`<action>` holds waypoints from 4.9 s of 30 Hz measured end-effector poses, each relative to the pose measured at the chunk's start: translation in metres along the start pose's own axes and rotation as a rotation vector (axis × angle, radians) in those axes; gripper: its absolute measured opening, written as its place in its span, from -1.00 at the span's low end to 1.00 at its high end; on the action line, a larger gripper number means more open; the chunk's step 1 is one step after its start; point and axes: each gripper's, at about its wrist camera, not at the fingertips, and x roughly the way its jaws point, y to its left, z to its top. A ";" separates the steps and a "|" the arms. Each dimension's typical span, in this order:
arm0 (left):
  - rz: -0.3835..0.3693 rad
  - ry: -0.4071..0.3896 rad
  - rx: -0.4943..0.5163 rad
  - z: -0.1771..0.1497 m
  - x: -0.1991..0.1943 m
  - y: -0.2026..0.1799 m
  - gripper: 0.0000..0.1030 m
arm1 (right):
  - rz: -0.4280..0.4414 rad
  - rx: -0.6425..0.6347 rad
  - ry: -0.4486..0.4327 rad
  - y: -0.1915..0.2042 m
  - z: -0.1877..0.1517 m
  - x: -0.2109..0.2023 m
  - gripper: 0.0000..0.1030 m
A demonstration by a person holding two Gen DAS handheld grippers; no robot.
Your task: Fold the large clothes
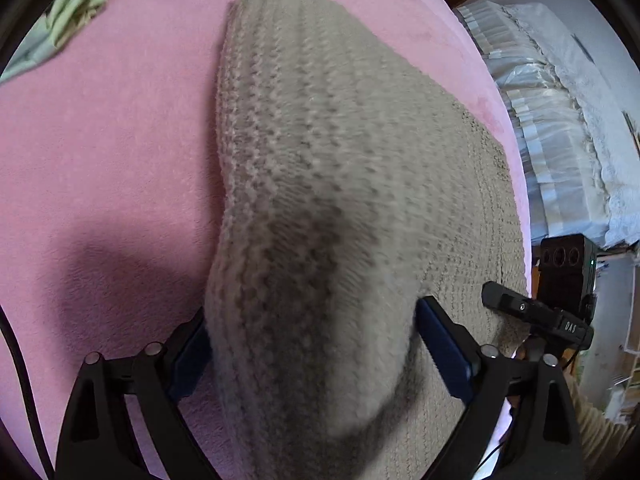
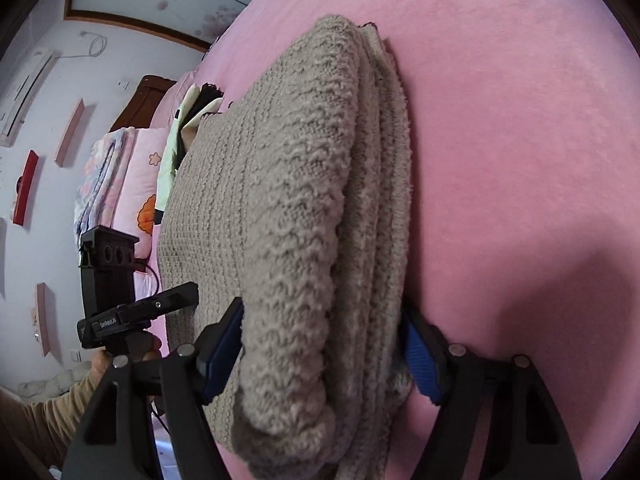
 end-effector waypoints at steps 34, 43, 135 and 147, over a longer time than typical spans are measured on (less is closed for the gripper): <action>0.062 -0.120 0.148 -0.021 -0.210 0.007 -0.12 | -0.051 -0.067 -0.099 0.205 -0.061 -0.007 -0.23; 0.103 -0.277 0.190 0.057 -0.336 0.094 -0.12 | 0.041 -0.196 -0.199 0.340 0.002 0.064 -0.23; 0.378 -0.407 0.226 0.191 -0.335 0.123 0.72 | -0.436 -0.306 -0.301 0.430 0.102 0.145 -0.94; 0.410 -0.437 0.236 0.050 -0.392 0.006 0.72 | -0.421 -0.297 -0.313 0.450 0.000 0.017 -0.88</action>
